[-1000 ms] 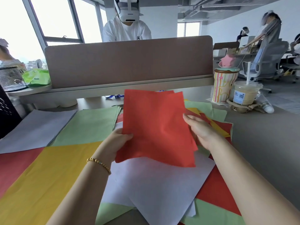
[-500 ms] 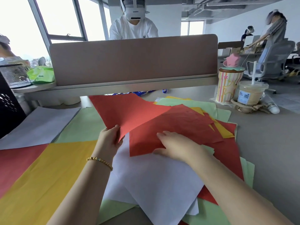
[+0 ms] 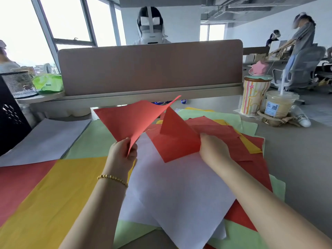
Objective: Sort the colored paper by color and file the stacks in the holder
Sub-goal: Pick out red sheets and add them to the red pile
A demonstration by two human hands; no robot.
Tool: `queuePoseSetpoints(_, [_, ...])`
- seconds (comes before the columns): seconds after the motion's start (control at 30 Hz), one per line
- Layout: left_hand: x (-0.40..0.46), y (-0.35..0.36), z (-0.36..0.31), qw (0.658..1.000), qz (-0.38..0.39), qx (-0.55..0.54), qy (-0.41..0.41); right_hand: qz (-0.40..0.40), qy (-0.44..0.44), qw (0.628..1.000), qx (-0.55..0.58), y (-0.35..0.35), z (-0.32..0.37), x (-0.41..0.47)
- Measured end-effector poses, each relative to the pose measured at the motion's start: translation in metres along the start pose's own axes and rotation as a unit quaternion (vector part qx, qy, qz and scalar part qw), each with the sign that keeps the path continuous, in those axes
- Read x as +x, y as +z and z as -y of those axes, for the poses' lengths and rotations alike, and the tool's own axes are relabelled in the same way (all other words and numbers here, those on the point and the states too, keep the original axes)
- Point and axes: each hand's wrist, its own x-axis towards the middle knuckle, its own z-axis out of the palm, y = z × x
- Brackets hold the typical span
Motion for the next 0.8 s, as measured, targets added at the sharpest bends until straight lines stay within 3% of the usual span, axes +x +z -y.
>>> queuePoseSetpoints(0.13, [0.004, -0.003, 0.005, 0.998, -0.023, 0.060, 0.003, 0.168, -0.149, 0.975, -0.006, 0.007, 0.017, 0.005])
queuePoseSetpoints(0.2, [0.003, -0.005, 0.005, 0.998, -0.022, 0.058, 0.006, 0.232, -0.158, 0.960, -0.010, 0.007, 0.027, 0.004])
queuePoseSetpoints(0.43, [-0.001, -0.002, 0.002, 0.997, -0.042, 0.067, 0.017, 0.111, -0.233, 0.948, -0.188, 0.005, 0.066, -0.003])
queuePoseSetpoints(0.6, [-0.009, 0.003, -0.001, 0.995, -0.037, 0.081, 0.035, 0.062, -0.195, 0.961, -0.187, 0.015, 0.068, -0.004])
queuePoseSetpoints(0.7, [-0.013, 0.007, 0.000, 0.994, -0.029, 0.088, 0.050, 0.133, -0.135, 0.977, -0.096, 0.008, 0.068, -0.002])
queuePoseSetpoints(0.8, [-0.010, 0.008, 0.004, 0.993, -0.032, 0.095, 0.062, 0.226, -0.126, 0.960, -0.109, 0.005, 0.076, -0.003])
